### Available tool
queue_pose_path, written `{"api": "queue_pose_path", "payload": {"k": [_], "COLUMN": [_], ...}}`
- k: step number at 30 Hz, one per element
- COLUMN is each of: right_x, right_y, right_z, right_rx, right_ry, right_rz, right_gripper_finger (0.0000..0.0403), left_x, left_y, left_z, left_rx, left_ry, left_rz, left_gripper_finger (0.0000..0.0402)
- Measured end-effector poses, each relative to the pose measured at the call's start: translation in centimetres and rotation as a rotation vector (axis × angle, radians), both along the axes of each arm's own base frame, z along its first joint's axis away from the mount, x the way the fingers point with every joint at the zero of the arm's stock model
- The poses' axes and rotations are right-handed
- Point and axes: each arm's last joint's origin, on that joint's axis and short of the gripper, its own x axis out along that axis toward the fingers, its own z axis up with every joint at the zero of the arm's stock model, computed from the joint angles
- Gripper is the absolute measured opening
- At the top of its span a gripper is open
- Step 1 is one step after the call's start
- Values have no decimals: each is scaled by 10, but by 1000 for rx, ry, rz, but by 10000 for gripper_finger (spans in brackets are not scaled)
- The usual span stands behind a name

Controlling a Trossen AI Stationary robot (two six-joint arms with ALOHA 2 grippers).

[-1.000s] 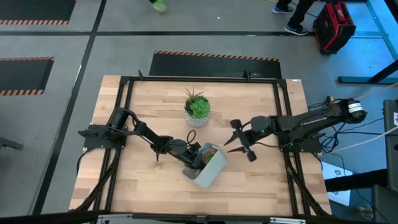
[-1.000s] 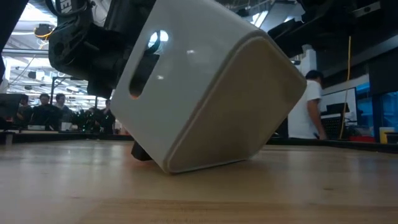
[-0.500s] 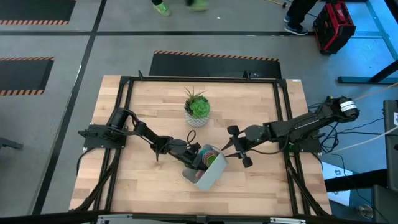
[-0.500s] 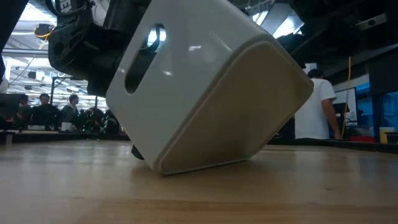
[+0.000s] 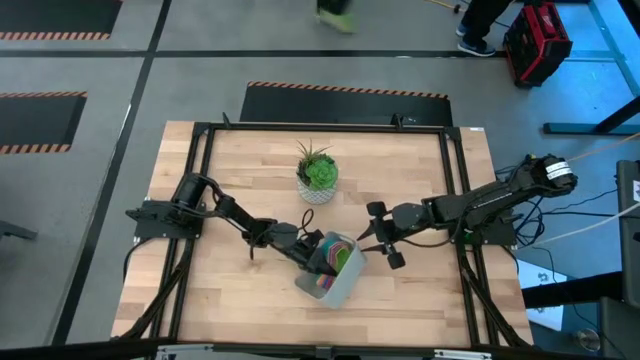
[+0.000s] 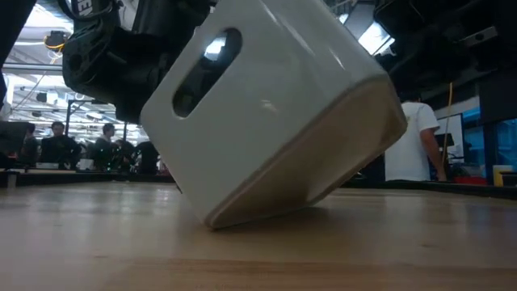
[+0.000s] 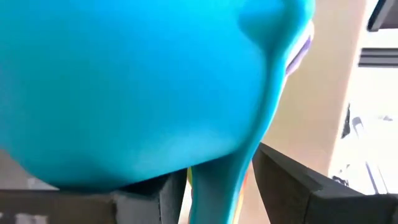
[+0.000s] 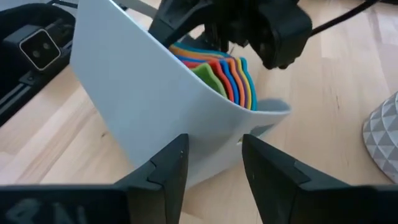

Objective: Nest measuring cups in basket
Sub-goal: Put the stacked measuring cups into the bin

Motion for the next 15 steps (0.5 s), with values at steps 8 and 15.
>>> {"api": "queue_pose_path", "payload": {"k": [8, 15], "right_x": [-3, -2], "right_y": [-1, -1], "right_z": [-5, -4], "right_rx": [0, 3], "right_ry": [61, 52], "right_rz": [-15, -15], "right_gripper_finger": [156, 156], "left_x": [-1, -3], "left_y": [-6, -10], "left_z": [5, 1], "left_rx": [-12, -28], "left_ry": [-15, 40], "left_rz": [-25, -35], "left_gripper_finger": [172, 172]}}
